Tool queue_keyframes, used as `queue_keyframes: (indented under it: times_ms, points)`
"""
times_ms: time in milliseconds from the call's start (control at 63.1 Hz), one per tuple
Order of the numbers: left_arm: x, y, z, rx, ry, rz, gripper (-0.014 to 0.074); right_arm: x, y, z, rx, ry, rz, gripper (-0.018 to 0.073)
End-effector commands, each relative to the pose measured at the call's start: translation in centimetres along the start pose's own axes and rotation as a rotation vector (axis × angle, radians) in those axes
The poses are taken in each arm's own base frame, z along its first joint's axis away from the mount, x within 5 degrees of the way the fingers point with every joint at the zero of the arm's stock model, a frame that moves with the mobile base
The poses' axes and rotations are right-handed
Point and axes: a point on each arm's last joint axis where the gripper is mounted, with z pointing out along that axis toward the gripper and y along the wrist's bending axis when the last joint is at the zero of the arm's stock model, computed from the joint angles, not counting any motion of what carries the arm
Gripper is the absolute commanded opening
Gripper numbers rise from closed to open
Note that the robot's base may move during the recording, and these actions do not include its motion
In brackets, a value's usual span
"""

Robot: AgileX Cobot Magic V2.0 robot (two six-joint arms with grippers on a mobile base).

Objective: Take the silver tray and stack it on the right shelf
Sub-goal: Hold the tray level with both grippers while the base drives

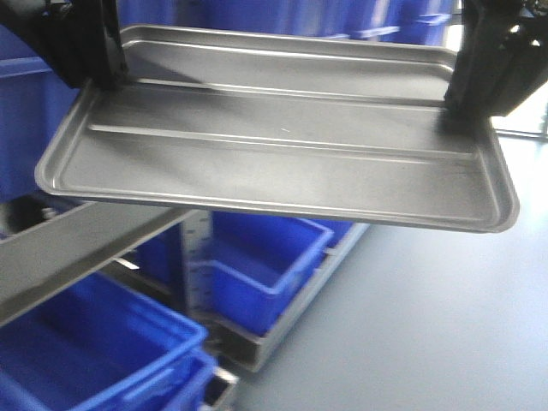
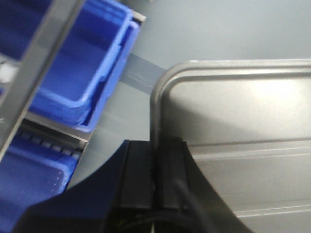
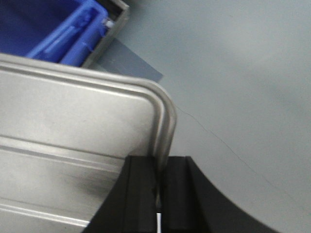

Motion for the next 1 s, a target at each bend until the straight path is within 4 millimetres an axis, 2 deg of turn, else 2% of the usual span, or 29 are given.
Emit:
queue_keyframes:
  times_ms: [0,983]
  points:
    - [-1.21,0.0,-2.17,0.054,-0.116,0.002,-0.0093,-0.89,0.04,-1.73,-0.036,-0.086,-0.027,0.0057]
    - [-1.21,0.0,-2.17,0.054,-0.116,0.002,-0.0093,-0.89,0.04,-1.73,-0.036,-0.086,-0.027,0.0057]
